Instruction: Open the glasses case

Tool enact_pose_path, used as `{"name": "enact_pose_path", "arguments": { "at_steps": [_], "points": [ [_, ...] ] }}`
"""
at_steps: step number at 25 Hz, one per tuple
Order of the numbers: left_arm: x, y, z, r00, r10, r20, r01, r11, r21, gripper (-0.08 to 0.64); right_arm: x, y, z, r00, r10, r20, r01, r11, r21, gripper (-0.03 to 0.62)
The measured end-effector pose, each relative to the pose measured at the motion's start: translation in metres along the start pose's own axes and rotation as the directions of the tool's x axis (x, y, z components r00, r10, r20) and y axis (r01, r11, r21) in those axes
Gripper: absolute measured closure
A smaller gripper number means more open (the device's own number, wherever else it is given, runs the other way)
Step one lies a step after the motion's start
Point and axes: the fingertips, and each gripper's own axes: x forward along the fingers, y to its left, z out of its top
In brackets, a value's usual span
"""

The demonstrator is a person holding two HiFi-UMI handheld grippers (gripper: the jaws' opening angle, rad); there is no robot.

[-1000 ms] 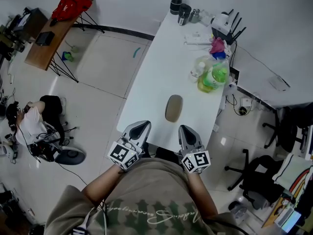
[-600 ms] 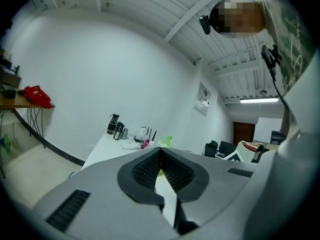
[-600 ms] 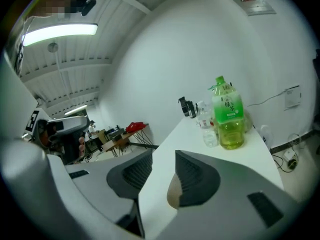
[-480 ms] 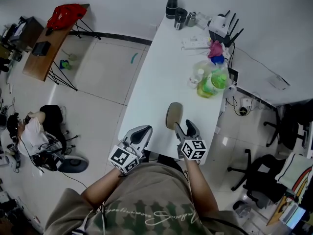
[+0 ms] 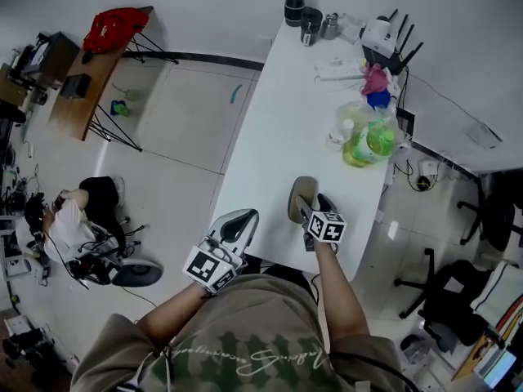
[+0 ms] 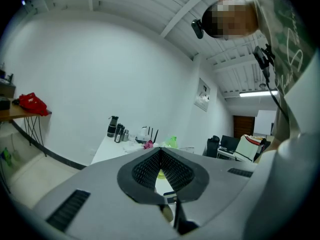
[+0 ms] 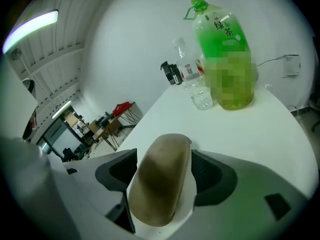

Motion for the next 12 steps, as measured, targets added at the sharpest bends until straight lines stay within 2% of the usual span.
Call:
{"name": "enact_pose_path", "arguments": {
  "at_steps": [3,4,9,12],
  "points": [
    [0.004,-0.007,-0.002,0.999,-0.026,-0.021,0.028,0.994,0.103,0.554,0.019,-0.005,-0.008,0.998,-0.006,-0.065,0.005,1.0,-0.016,0.273],
    [0.007,-0.009,-0.003,0.999,-0.035,-0.029,0.038,0.993,0.108,0.554,0.024,-0.005,-0.01,0.996,0.002,-0.088,-0.003,1.0,-0.012,0.273],
    [0.02,-0.007,-0.005,0.999,-0.043,-0.031,0.043,0.999,-0.003,0.554,0.033,-0.004,-0.017,0.988,0.044,-0.145,-0.036,0.998,0.061,0.273],
    [0.02,-0.003,-0.014,0.997,-0.046,-0.061,0.045,0.999,-0.004,0.554,0.04,0.0,-0.022,0.983,0.096,-0.16,-0.075,0.988,0.132,0.248]
  ]
}}
